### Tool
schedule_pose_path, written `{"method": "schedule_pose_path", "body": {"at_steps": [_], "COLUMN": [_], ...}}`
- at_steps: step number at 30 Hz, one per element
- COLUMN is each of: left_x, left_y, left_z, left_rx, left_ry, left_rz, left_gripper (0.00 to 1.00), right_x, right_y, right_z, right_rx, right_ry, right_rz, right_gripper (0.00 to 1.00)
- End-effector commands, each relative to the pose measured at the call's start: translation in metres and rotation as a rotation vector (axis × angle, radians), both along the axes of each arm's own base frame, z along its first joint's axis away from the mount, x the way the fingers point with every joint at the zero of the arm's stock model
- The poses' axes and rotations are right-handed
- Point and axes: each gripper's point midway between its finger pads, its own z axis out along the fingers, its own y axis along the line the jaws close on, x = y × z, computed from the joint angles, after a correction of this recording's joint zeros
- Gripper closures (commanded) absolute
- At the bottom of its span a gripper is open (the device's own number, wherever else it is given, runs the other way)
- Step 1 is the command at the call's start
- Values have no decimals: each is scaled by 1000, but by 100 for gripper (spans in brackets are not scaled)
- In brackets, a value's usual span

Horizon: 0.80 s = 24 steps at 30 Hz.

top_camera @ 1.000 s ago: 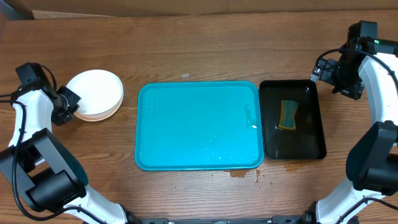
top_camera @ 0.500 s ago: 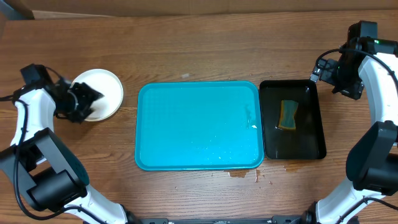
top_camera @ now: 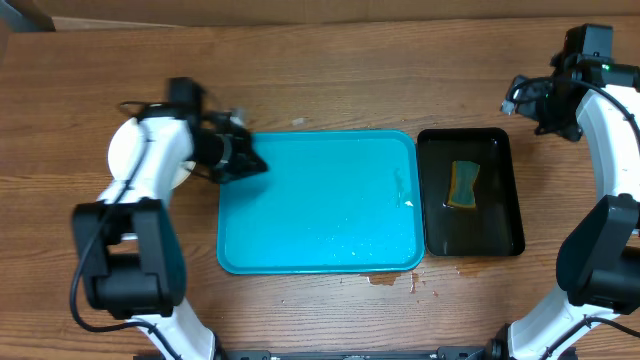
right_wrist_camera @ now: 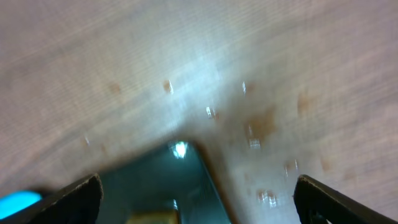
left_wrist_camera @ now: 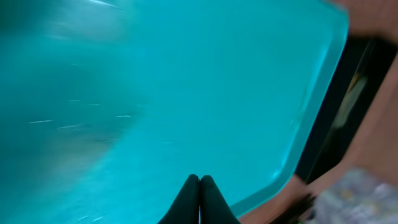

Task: Clean dirty plates on tray and stack at the side
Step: 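Release the plate and move the left gripper back over the teal tray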

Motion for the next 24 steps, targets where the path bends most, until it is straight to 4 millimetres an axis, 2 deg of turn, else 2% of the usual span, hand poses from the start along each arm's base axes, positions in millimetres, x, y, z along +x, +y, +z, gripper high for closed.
{"method": "schedule_pose_path", "body": {"at_steps": [1,3,7,10,11,12,13,15,18,24], "left_x": [-13,-18,-27,-32,-33,-34,-36,-39,-40,-37], "left_y": [-36,-53,-87,-111,-117,-123,-129,-137,-140,-142], "left_z": [-10,-13,-16,-17,-18,-18,-18,-18,-22,-24], "left_rx": [79,109,158,182,186,189,195,211,266,321], "left_ry": [-18,-29,-65,-108,-122,-138,-151,-170,-198,-212], "left_rz": [-139,-178,-257,-312,-328,-346,-362,-387,-407,-367], "left_gripper": [96,96,95,92,92,91,90,86,83,91], "right_x": [12,14,5,2,1,1,0,-4,-14,-25], "right_y": [2,18,54,57,54,49,42,22,0,-8], "right_z": [18,18,20,19,19,17,16,11,3,-21], "right_rx": [13,94,287,290,278,258,235,186,143,156], "right_ry": [-81,-94,-74,-68,-66,-61,-53,-22,18,92], "right_rz": [12,50,127,166,174,162,128,1,-159,-209], "right_gripper": [0,0,0,0,4,35,59,96,96,96]}}
